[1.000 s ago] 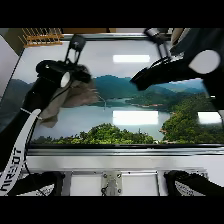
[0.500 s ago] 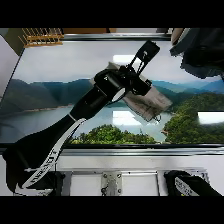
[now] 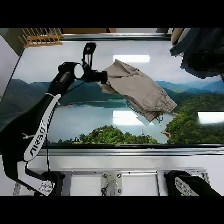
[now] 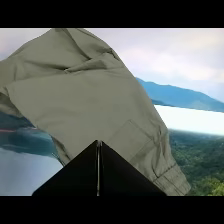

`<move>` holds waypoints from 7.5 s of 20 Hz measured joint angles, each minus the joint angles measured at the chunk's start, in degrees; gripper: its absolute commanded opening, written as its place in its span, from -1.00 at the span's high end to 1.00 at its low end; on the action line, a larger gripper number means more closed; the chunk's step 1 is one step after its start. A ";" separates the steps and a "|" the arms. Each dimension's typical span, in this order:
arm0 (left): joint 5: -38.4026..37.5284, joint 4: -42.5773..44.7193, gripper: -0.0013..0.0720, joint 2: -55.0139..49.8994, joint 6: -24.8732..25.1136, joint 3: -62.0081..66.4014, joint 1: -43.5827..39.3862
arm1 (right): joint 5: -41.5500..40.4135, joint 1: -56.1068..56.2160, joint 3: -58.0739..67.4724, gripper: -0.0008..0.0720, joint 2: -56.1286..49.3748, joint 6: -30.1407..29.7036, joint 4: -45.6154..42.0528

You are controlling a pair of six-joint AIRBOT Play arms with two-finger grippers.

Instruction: Fold the clothes and pants, and hang the long-sleeved shirts on hangers.

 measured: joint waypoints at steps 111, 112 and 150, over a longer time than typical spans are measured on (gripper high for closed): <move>-4.85 6.71 0.95 32.92 0.55 -47.32 -5.55 | 5.79 0.87 -45.29 0.93 6.82 14.78 -9.14; -4.13 6.69 0.95 33.14 0.52 -48.89 -6.43 | 6.01 0.98 -46.53 0.92 7.08 14.99 -9.11; -4.85 0.48 -0.53 42.32 -11.91 -45.81 -6.84 | 4.57 -31.74 -43.56 -0.96 -19.45 -26.01 14.69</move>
